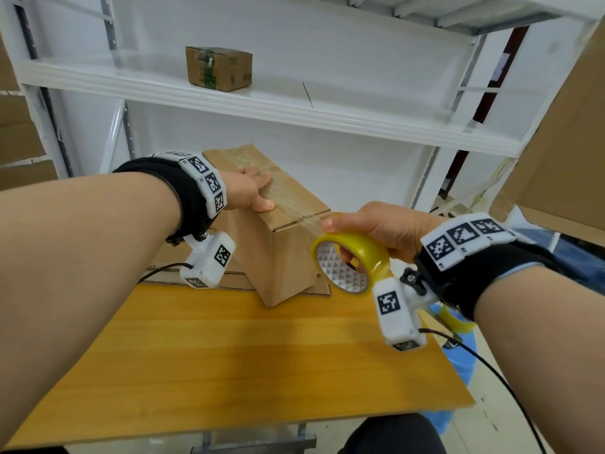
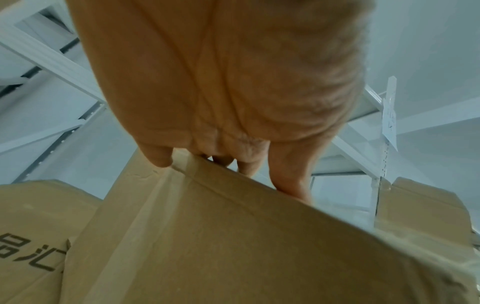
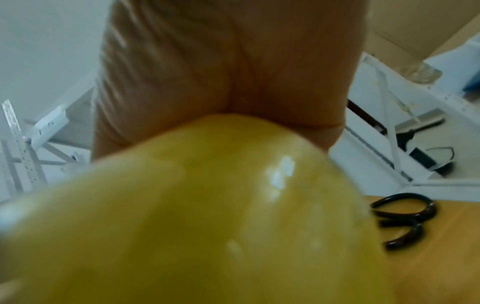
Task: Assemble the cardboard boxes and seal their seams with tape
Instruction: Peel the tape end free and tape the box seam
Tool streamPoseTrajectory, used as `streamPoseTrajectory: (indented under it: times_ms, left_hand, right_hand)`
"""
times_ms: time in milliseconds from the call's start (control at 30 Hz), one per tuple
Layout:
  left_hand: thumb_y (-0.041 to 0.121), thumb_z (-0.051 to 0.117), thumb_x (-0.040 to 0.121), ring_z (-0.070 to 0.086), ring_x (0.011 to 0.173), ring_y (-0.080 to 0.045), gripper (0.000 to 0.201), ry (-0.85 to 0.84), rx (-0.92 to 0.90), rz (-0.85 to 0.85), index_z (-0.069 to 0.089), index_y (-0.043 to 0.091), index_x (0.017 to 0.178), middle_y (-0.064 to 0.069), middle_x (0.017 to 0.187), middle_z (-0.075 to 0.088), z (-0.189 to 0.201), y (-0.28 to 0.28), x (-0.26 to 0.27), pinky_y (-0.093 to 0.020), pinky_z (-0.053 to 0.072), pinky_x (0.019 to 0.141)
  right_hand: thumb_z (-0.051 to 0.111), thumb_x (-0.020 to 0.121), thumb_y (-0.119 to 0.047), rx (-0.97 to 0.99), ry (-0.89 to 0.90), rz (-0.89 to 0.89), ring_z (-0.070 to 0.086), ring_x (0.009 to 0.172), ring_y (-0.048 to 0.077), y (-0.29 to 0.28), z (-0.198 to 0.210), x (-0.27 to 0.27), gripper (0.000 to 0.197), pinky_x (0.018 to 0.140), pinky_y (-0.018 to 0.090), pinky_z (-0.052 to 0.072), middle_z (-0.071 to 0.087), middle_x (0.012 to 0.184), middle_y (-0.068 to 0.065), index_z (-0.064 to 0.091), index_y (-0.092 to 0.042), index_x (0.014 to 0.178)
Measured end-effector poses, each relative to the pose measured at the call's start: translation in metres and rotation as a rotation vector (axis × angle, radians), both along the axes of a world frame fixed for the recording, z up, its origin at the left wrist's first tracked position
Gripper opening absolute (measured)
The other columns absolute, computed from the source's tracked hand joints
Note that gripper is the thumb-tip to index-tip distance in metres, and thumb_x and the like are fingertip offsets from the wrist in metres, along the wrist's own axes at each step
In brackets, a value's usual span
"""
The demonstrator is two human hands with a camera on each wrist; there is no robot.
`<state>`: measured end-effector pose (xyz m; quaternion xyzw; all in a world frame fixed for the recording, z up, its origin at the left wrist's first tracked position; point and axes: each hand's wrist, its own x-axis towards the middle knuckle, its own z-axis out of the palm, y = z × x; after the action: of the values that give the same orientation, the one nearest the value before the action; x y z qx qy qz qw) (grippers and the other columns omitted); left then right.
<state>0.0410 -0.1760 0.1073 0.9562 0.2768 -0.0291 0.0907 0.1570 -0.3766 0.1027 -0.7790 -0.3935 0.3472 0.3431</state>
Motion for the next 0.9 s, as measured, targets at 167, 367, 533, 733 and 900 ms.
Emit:
streamPoseTrajectory:
  times_ms: [167,367,533,733,900]
  left_hand:
    - [0.036,0.042,0.101,-0.002,0.148,-0.028,0.068,0.028,0.034,0.005,0.006,0.014,0.154,-0.011,0.161,-0.002,0.000,-0.002,0.005,-0.046,0.009,0.118]
    - [0.035,0.042,0.101,-0.003,0.148,-0.030,0.067,0.043,0.021,0.026,0.007,0.014,0.154,-0.011,0.161,-0.003,-0.003,0.006,0.009,-0.047,0.008,0.118]
    - [0.017,0.046,0.098,0.020,0.142,-0.035,0.058,0.113,0.073,0.073,0.020,0.007,0.150,-0.019,0.155,0.015,0.001,0.009,0.030,-0.046,0.021,0.113]
    - [0.045,0.028,0.102,0.031,0.140,-0.027,0.057,-0.007,0.030,0.050,0.035,0.008,0.146,-0.012,0.153,0.032,0.001,0.012,0.022,-0.038,0.019,0.116]
    - [0.065,0.040,0.090,0.021,0.144,-0.031,0.076,-0.065,0.053,0.091,0.026,0.019,0.149,-0.014,0.157,0.020,-0.014,0.010,0.025,-0.045,0.021,0.116]
  right_hand:
    - [0.066,0.090,-0.040,-0.026,0.045,0.006,0.063,0.054,0.017,-0.002,-0.005,-0.003,0.035,0.060,0.029,0.052,0.069,0.067,0.007,0.065,-0.007,0.078]
    - [0.063,0.092,-0.041,-0.133,0.012,0.031,0.062,0.054,0.016,-0.002,-0.009,0.002,0.034,0.062,0.030,0.053,0.068,0.066,0.005,0.064,-0.008,0.085]
    - [0.064,0.090,-0.043,-0.151,0.005,0.028,0.063,0.057,0.017,0.000,-0.008,0.008,0.036,0.062,0.030,0.054,0.069,0.067,0.005,0.064,-0.007,0.088]
    - [0.073,0.080,-0.050,-0.207,0.011,-0.033,0.067,0.067,0.021,0.006,-0.030,0.013,0.046,0.068,0.034,0.056,0.072,0.073,0.007,0.068,-0.006,0.090]
    - [0.082,0.048,-0.066,-0.260,-0.003,-0.057,0.071,0.101,0.037,0.012,-0.047,0.014,0.087,0.101,0.054,0.049,0.075,0.099,0.017,0.070,-0.005,0.108]
